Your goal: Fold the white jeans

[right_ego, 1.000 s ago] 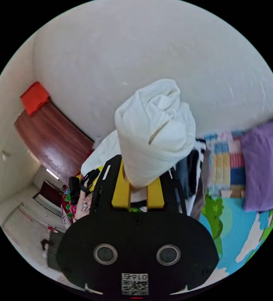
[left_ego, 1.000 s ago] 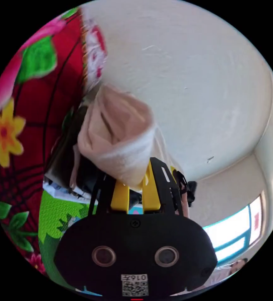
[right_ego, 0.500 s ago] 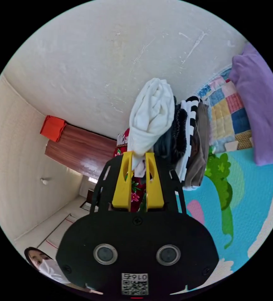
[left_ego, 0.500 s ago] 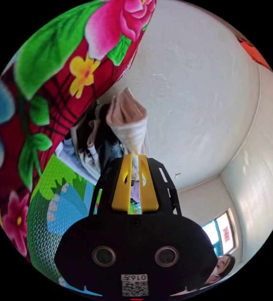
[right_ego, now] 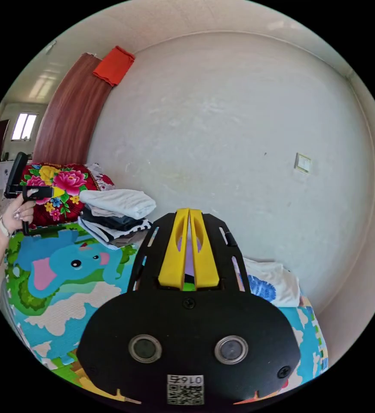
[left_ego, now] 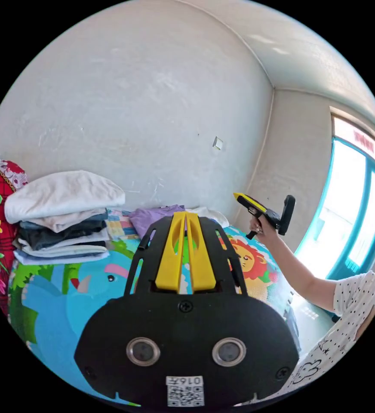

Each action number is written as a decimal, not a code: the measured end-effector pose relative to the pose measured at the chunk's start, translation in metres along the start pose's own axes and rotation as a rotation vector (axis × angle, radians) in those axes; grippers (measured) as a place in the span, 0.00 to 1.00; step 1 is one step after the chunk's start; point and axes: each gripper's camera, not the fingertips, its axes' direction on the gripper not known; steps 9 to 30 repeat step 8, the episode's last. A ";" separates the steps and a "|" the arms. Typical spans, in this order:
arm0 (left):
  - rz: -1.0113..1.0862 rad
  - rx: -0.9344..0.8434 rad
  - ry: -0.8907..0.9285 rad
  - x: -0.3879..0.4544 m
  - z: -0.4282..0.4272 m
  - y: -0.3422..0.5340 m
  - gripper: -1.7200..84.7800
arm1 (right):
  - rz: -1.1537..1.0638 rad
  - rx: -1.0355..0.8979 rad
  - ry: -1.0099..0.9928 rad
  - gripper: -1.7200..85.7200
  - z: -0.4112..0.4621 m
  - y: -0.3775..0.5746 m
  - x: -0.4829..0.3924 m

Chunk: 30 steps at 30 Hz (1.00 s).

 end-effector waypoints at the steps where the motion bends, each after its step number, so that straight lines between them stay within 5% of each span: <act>1: -0.018 0.000 -0.012 0.007 0.013 0.007 0.01 | 0.038 -0.037 0.033 0.02 0.000 0.007 0.010; 5: 0.024 -0.013 -0.225 0.054 0.091 0.062 0.01 | 0.011 -0.289 0.047 0.06 0.040 0.032 0.032; 8: 0.138 -0.105 -0.192 0.065 0.124 0.092 0.01 | -0.021 -0.418 0.071 0.11 0.083 0.044 0.041; 30: 0.138 -0.105 -0.192 0.065 0.124 0.092 0.01 | -0.021 -0.418 0.071 0.11 0.083 0.044 0.041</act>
